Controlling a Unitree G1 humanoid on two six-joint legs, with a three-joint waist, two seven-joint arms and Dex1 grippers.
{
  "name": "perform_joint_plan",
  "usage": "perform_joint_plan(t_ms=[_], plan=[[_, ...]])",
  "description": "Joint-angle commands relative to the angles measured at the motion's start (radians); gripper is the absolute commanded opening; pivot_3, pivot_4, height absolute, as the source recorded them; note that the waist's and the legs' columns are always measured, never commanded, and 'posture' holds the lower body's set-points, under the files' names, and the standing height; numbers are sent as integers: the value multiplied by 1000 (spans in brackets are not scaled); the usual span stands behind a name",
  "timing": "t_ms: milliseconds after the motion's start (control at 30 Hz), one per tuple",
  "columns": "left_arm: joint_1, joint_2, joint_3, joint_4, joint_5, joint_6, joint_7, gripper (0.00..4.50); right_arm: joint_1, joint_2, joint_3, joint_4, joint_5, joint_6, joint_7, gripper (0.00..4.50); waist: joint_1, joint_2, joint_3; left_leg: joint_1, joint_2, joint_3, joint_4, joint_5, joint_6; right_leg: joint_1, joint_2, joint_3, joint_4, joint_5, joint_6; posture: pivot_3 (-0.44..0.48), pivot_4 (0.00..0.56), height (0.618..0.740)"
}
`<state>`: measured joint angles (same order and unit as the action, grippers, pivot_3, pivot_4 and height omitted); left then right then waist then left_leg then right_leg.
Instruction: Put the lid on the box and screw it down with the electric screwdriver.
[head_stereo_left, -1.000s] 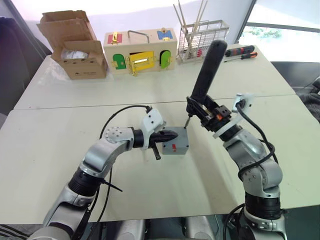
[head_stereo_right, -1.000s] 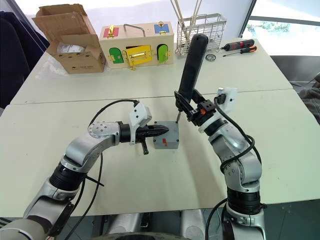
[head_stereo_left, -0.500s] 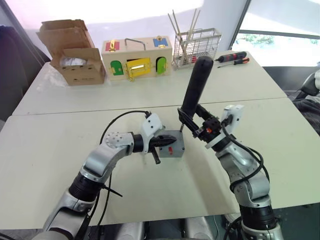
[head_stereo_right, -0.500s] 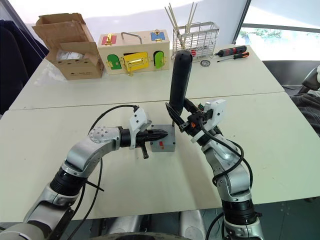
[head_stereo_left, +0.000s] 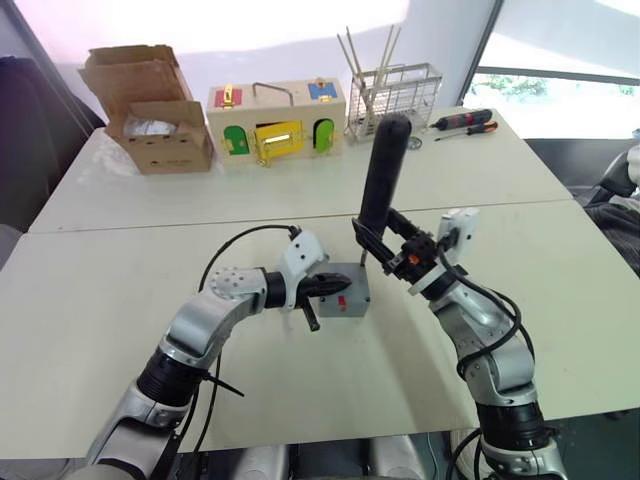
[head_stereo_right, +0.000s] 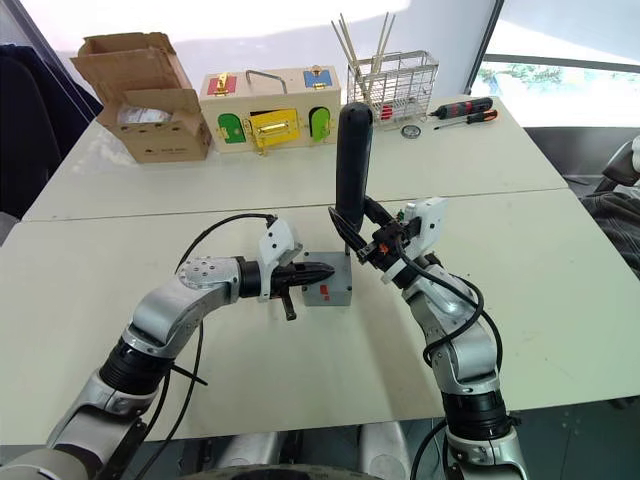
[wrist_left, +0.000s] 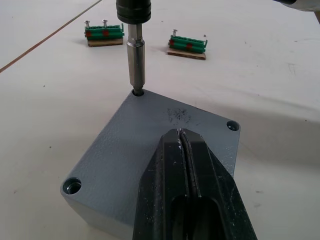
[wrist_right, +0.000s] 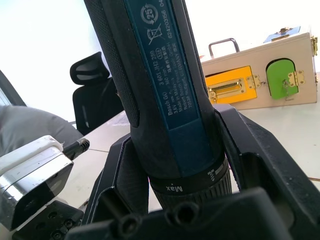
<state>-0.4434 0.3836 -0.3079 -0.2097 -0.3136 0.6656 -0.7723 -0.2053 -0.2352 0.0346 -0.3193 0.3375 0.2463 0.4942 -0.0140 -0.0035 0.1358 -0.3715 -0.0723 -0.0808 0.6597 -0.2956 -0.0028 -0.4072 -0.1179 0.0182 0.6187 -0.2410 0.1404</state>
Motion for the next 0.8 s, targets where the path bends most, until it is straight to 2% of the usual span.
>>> perform_joint_plan(t_ms=[33,400,533,600,800], plan=[[19,10,-9,11,18,14,10,0,41,-5,58,65,-16,41,23,1804,0,0,-1,0,0,0,0,0,0,0,0,0,0,0,0,0,150,734],[21,13,-24,25,39,-8,9,0,63,2,39,140,-32,-17,15,1804,1,-2,-5,3,0,0,-2,0,0,3,0,0,-2,0,0,0,150,734],[23,13,-26,23,40,-7,10,0,63,2,45,150,-35,-32,14,1804,2,-3,-5,8,0,0,-5,0,0,8,0,0,-5,0,0,0,150,734],[22,13,-24,25,39,-6,11,0,59,5,48,159,-38,-37,11,1804,2,-3,-5,17,0,0,-9,0,0,15,-1,0,-7,-1,0,0,150,734],[25,14,-22,24,37,-3,13,0,48,7,41,201,-55,-63,0,1804,2,-4,-6,17,1,0,-10,0,0,15,-1,0,-7,-1,0,0,150,734]])
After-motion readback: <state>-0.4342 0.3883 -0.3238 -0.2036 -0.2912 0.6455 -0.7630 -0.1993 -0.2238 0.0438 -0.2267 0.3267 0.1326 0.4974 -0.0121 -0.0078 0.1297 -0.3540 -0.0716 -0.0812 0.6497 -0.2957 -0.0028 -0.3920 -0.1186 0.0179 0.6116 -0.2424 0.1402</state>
